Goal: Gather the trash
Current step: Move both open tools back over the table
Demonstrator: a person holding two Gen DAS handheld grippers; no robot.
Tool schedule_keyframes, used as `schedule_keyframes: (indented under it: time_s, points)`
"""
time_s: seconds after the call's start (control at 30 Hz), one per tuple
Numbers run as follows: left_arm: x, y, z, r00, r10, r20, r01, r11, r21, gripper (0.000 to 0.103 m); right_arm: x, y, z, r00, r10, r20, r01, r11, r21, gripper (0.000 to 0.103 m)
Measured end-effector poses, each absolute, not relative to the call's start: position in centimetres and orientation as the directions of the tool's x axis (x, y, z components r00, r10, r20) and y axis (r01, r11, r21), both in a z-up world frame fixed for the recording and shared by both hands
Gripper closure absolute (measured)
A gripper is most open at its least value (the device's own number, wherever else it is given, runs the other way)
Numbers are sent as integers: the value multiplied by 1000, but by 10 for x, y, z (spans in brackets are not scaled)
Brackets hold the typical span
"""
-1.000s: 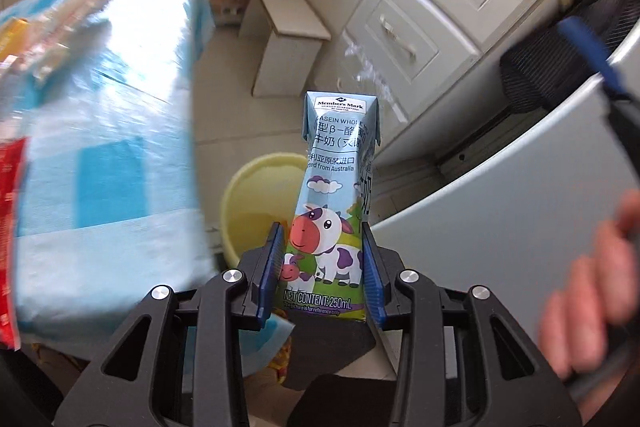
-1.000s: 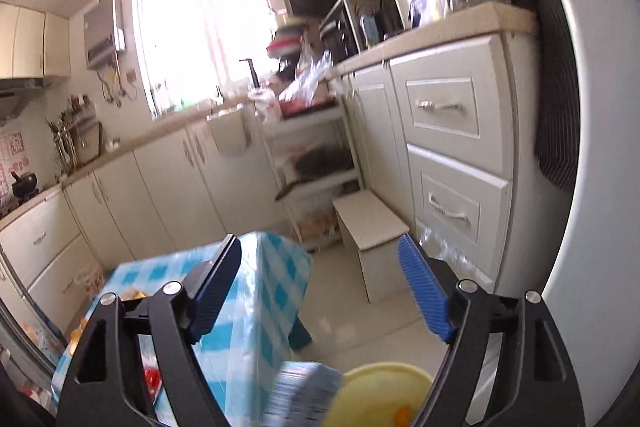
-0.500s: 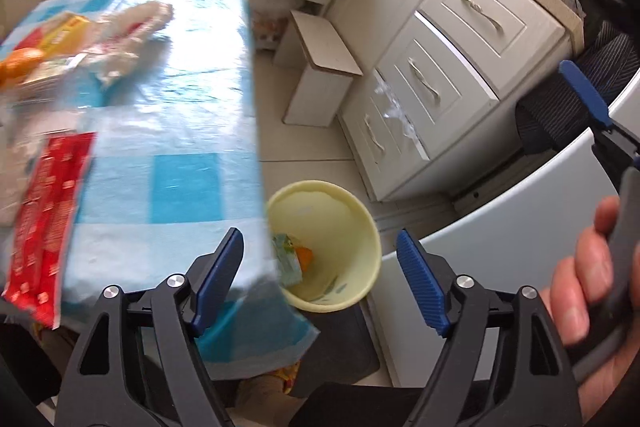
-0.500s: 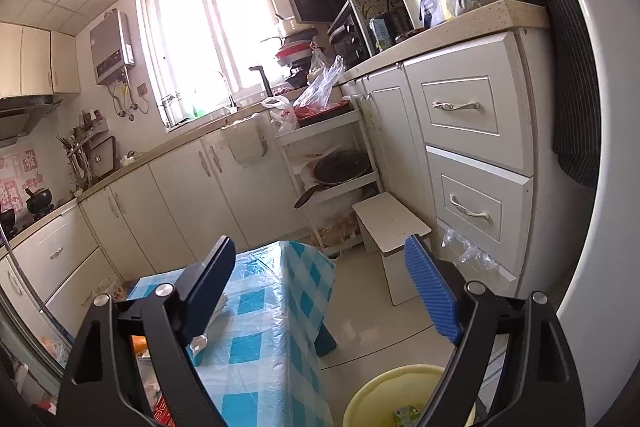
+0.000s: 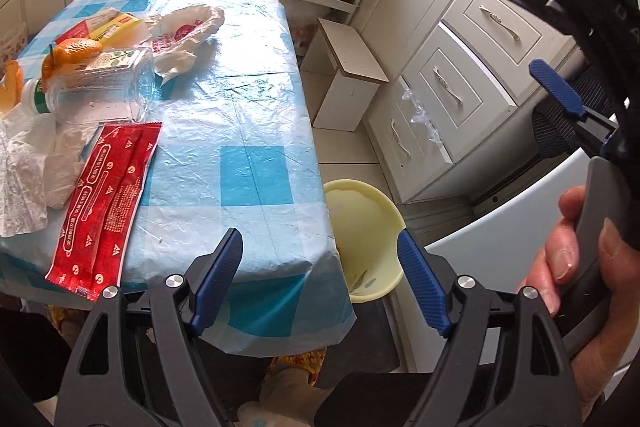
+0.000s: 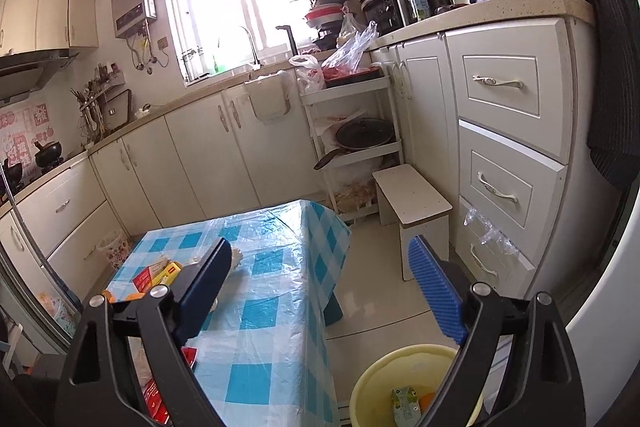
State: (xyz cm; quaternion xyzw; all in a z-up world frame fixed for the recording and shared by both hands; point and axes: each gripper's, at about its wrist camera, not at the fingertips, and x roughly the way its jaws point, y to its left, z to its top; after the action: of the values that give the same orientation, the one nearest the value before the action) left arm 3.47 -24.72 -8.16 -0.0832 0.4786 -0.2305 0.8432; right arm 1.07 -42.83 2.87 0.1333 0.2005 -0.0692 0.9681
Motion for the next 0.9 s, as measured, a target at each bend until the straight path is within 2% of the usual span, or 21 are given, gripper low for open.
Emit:
schedule_keyframes:
  time_s: [0.23,0.4,0.7,0.9]
  points:
    - [29,-238,-78,443,-449,-776,305,889,-340,27,12,-423,24,901,-61,-429,172,959,224,16]
    - [22,-208,-74,474,-393,-788,291,914,-281,25,18,-415,22,895,-32,-446,145,964,223,15]
    - [39,-94,-82,554,-196,-809,91,980,-175,21,34,-376,21,876,61,-478,38,980,194,13]
    - [62,-50,-97,540,-157,-827,-5,982,-190,19,51,-336,15,853,139,-503,-67,985,158,13]
